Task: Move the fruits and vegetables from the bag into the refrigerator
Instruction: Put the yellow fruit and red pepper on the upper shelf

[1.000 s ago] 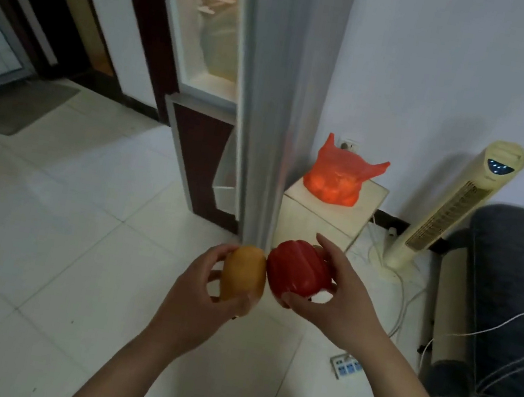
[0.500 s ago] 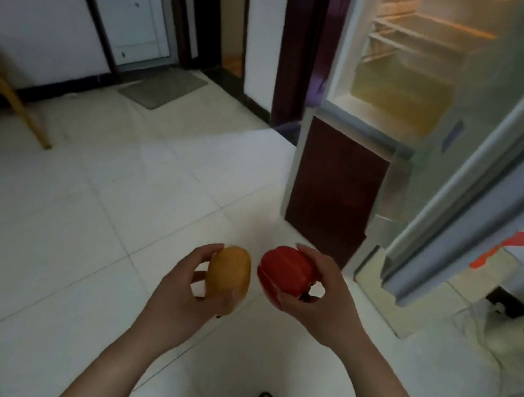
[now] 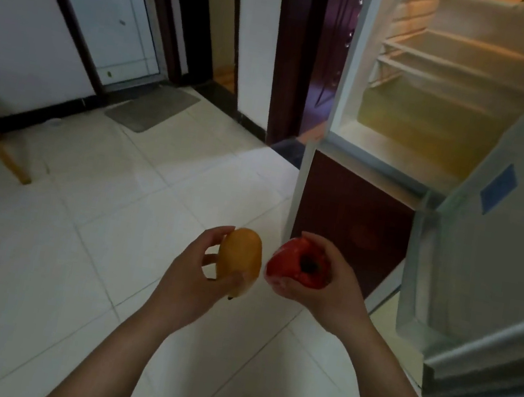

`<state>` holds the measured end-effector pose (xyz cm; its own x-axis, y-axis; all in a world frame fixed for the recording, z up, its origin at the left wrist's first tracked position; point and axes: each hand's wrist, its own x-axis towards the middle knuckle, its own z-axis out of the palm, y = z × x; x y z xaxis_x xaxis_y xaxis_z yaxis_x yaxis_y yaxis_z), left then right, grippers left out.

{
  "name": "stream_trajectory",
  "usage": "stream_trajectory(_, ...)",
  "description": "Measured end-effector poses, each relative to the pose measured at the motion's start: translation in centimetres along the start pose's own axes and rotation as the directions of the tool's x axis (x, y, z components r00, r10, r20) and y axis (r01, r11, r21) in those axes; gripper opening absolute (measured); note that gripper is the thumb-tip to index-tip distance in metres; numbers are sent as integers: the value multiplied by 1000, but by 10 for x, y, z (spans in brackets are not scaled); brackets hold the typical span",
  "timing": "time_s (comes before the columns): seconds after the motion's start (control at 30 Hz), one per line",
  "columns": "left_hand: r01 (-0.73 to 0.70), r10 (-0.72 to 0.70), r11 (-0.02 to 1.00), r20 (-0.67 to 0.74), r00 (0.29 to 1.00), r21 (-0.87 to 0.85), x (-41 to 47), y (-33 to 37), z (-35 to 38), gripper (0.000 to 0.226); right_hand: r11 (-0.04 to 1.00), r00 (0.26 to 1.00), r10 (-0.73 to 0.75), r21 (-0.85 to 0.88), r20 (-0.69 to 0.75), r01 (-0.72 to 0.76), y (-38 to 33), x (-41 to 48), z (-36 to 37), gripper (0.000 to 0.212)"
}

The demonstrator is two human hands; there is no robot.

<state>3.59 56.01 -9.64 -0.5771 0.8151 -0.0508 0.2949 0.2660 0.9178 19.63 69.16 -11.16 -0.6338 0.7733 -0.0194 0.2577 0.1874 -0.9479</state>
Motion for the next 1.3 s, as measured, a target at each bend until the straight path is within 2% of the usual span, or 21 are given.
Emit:
stream_trajectory(0.23,-145,142,989,90,986,33,132,33,13,65,997,995,4,78,-98,4,-19,103,-46,86)
stream_trajectory(0.4,-260,255,966,156,954,14,220,65,30,67,994,973,-1,107,-233,26,-24,159,-76,67)
stream_trajectory(0.5,-279,286,958,234,929,-66,272,82,50,69,998,950,-29,40,-311,43,-21,196,-93,69)
stream_trajectory(0.67,-384,394,918,341,854,-100,362,100,84,70,1000,889,-24,-2,-457,26,-15,255,-126,77)
stream_trajectory(0.8,-430,423,898,456,783,-94,428,116,97,66,999,819,47,27,-573,-39,-16,291,-147,85)
stream_trajectory(0.93,-431,443,888,552,706,-160,496,131,102,62,996,750,66,2,-658,-86,-21,333,-161,80)
stream_trajectory(1.03,-467,482,864,577,659,-189,539,142,115,62,996,694,50,-12,-718,-85,-20,364,-168,73)
stream_trajectory(1.17,-504,532,832,588,609,-232,579,165,137,66,997,677,48,-6,-735,-77,-25,395,-191,63)
stream_trajectory(1.3,-531,585,798,573,574,-284,616,201,166,65,999,631,-1,-30,-776,-34,-31,424,-235,63)
